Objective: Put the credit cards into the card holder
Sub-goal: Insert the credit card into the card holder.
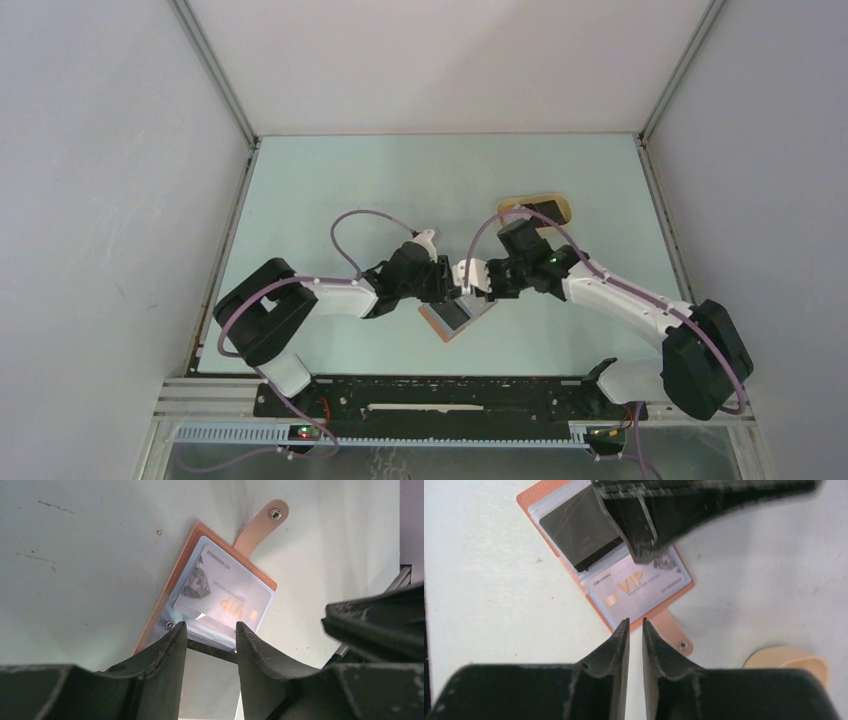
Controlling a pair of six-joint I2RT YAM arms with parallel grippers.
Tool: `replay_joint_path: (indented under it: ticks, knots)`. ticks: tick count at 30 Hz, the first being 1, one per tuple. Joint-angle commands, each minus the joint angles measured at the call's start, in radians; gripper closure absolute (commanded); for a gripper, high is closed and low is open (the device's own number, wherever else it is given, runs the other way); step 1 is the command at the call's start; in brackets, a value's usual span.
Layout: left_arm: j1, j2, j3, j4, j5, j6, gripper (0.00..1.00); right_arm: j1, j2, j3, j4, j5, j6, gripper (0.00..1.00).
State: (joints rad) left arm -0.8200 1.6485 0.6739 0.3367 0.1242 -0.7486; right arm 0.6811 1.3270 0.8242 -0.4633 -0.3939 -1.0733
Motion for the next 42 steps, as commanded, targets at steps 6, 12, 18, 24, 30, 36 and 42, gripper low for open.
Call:
replay_joint_path:
  ticks: [6, 12, 18, 24, 30, 36, 42]
  knots:
    - [-0.002, -0.162, -0.117, 0.181, -0.026, 0.067, 0.55, -0.223, -0.037, 0.099, -0.119, -0.462, 0.363, 0.41]
    - [-0.009, -0.361, -0.249, 0.297, -0.097, 0.122, 0.55, -0.321, 0.137, 0.161, -0.092, -0.567, 0.675, 0.41]
    - [-0.018, -0.498, -0.354, 0.390, -0.161, 0.125, 0.50, -0.331, 0.266, 0.200, -0.065, -0.488, 0.810, 0.41]
    - [-0.017, -0.375, -0.416, 0.599, -0.053, -0.007, 0.51, -0.335, 0.369, 0.255, -0.103, -0.479, 0.822, 0.42]
    - [-0.028, -0.116, -0.397, 0.818, 0.005, -0.152, 0.68, -0.362, 0.451, 0.283, -0.125, -0.461, 0.841, 0.44]
    - [-0.040, -0.034, -0.324, 0.689, -0.027, -0.175, 0.77, -0.359, 0.516, 0.308, -0.162, -0.466, 0.829, 0.47]
    - [-0.067, -0.036, -0.244, 0.447, -0.100, -0.148, 0.78, -0.357, 0.574, 0.330, -0.185, -0.446, 0.823, 0.49]
